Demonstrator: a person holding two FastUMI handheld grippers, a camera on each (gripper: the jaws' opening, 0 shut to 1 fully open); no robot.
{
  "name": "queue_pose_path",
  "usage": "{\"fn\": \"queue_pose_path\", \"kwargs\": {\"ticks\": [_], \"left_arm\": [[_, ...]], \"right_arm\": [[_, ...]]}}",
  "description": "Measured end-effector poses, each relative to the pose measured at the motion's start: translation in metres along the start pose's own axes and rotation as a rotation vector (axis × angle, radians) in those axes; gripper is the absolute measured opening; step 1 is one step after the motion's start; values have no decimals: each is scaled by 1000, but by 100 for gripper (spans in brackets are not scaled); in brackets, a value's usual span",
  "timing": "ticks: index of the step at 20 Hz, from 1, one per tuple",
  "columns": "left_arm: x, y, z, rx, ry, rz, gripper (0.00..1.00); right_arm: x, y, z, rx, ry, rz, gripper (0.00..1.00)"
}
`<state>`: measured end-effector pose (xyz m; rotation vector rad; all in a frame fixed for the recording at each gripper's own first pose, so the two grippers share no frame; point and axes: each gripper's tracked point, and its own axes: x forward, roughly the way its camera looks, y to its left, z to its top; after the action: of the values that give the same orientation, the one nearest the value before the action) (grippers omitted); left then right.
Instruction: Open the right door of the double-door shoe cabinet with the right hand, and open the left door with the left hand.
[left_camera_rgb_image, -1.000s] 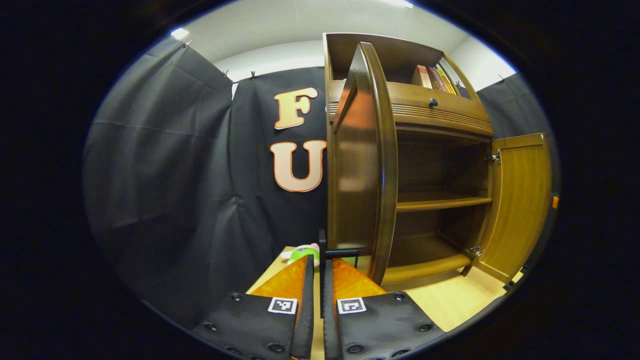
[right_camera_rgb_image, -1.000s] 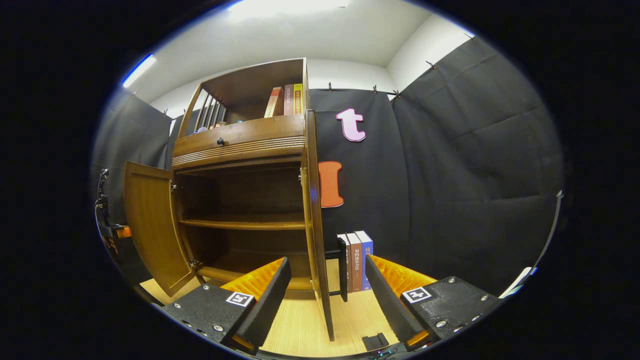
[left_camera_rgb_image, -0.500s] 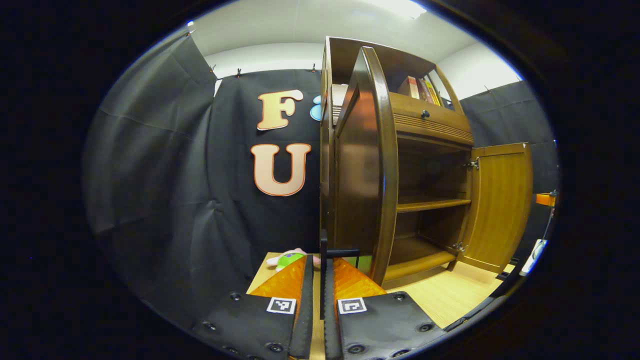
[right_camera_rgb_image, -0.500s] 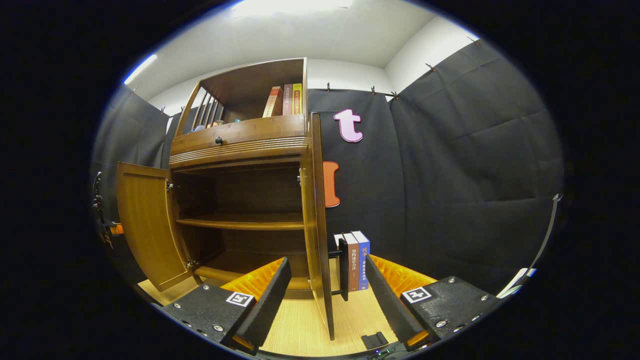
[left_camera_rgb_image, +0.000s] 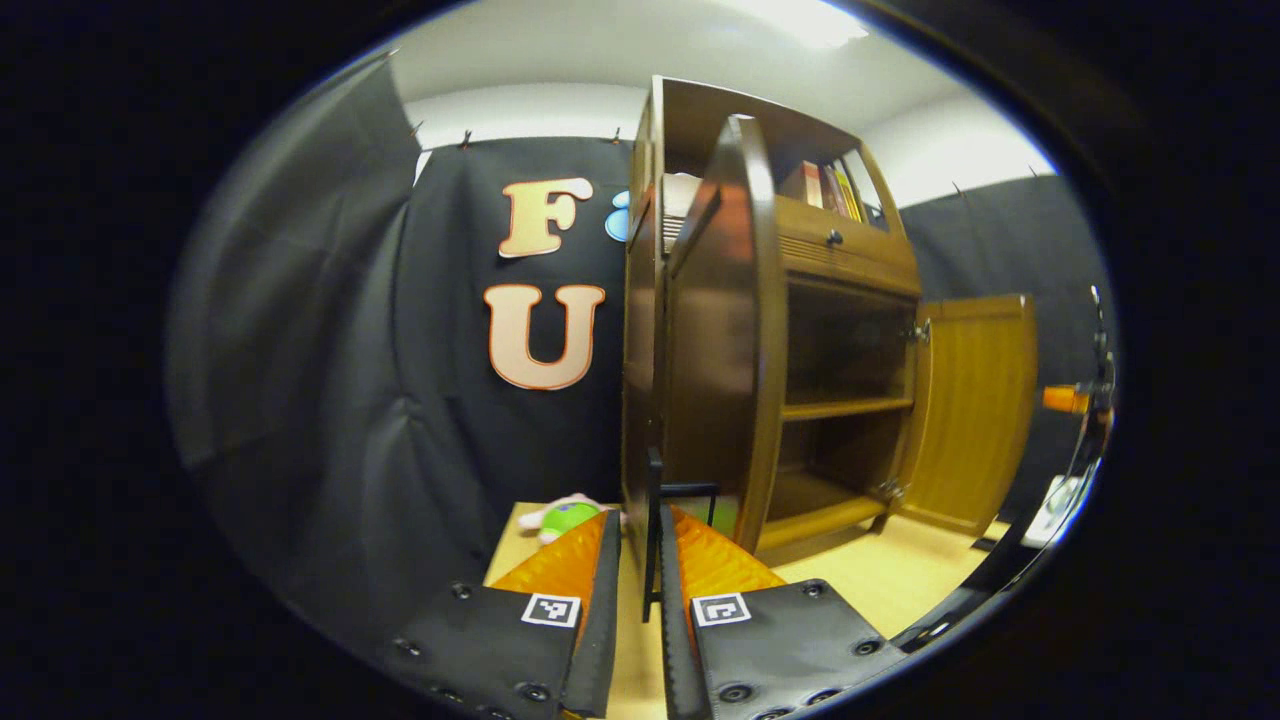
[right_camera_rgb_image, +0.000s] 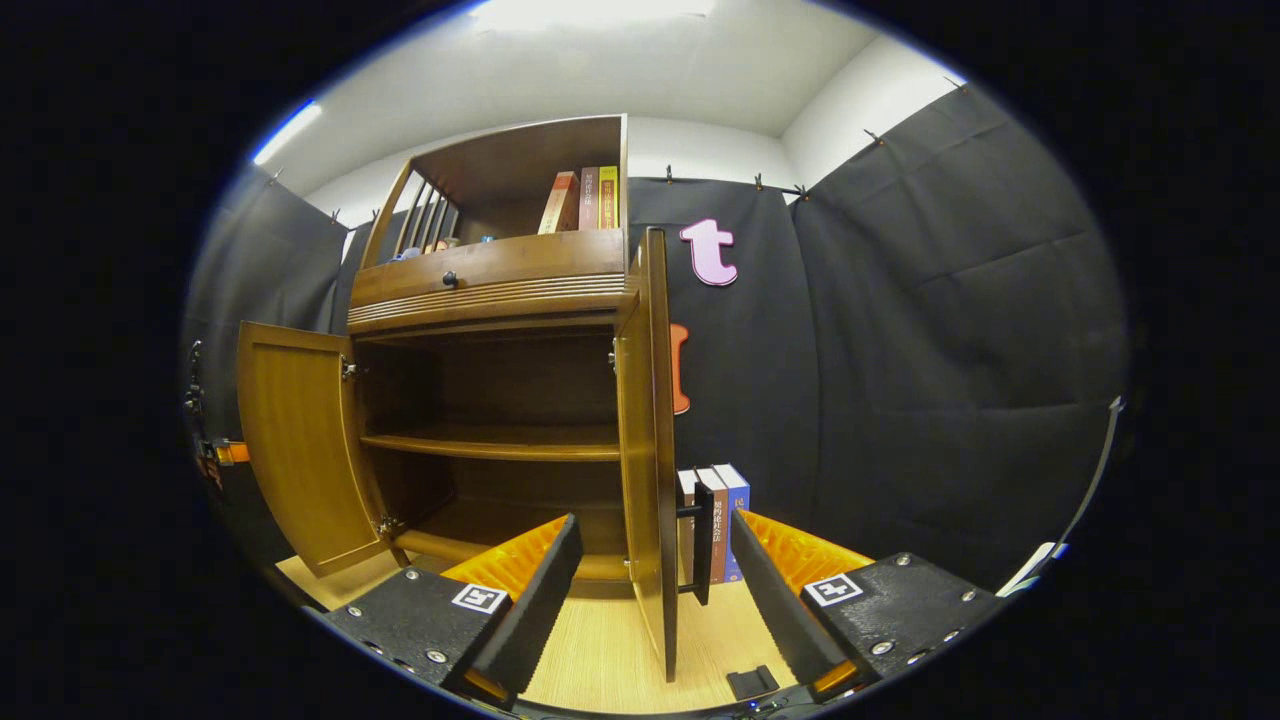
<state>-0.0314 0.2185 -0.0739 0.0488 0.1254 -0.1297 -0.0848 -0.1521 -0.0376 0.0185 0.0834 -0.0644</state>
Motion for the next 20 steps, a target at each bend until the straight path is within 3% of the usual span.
{"fn": "queue_pose_path", "kwargs": {"ticks": [3,8,9,12,13,14,20], "left_arm": [[-23,-14,20,-30,-38,55,28],[-48,-40,53,-8,-107,306,22],[-46,-56,54,-5,-112,308,30],[-31,-97,56,-22,-121,298,41],[-25,-108,55,-31,-116,297,56],[-22,-113,53,-45,-115,301,56],[-5,-149,41,-69,-107,274,88]], "right_arm": [[1,-1,-2,-2,-2,-3,92],[7,8,-7,24,3,23,92],[9,6,-8,33,6,19,92],[11,10,-6,31,-3,10,92],[11,13,-5,25,-7,14,92],[11,17,-6,22,-6,20,92],[12,23,-17,18,15,50,92]]}}
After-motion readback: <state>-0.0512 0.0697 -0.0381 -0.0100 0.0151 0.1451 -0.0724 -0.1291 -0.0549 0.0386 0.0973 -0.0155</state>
